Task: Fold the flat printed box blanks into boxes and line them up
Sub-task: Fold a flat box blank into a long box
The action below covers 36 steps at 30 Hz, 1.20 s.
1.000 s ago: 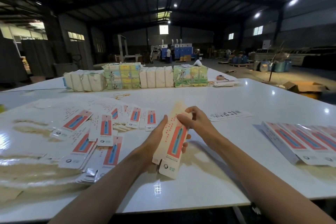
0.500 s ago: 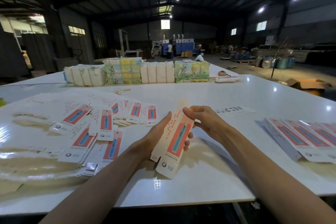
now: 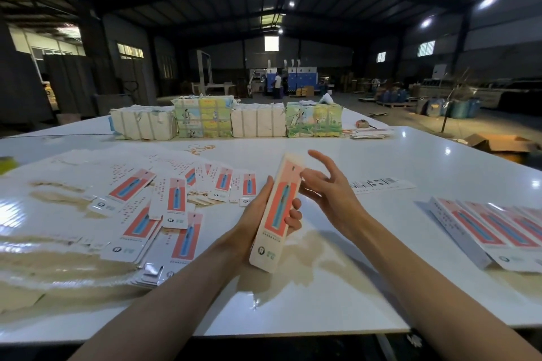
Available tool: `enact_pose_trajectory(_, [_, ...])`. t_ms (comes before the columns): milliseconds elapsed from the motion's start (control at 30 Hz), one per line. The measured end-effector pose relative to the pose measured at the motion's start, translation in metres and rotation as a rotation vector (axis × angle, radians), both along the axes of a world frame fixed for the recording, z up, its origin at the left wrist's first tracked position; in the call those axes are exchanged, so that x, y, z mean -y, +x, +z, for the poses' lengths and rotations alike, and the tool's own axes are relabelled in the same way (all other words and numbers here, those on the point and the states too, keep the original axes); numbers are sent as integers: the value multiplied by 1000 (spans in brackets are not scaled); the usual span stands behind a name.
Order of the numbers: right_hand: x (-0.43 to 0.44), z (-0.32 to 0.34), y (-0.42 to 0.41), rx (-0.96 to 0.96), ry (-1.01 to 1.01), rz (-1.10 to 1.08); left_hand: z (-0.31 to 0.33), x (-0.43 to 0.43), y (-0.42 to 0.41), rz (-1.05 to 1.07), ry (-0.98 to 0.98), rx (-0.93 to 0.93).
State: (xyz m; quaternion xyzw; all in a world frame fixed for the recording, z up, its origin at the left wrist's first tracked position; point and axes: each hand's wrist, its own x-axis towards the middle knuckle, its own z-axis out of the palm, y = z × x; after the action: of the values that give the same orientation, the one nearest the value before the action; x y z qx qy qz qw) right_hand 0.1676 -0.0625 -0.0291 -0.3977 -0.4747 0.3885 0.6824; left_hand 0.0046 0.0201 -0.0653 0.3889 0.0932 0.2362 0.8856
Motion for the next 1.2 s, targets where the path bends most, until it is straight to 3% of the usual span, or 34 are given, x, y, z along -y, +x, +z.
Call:
enact_pose_trajectory(67, [0, -1, -7, 65, -21, -31, 3, -1, 0, -5, -76, 57])
enact_pose_trajectory(200, [2, -5, -16, 122, -18, -34, 4, 7, -2, 104, 35, -37])
enact_pose_trajectory(367, [3, -4, -5, 205, -58, -89, 10, 14, -9, 475, 606, -381])
enact_pose_trajectory(567, [-2, -9, -3, 262, -82, -25, 18, 16, -8, 510, 893, -443])
enact_pose_trajectory(933, [4, -9, -7, 327, -66, -13, 15, 14, -10, 515, 953, -464])
enact_pose_trajectory(1200, [7, -7, -9, 455, -157, -36, 13, 11, -11, 338, 803, -470])
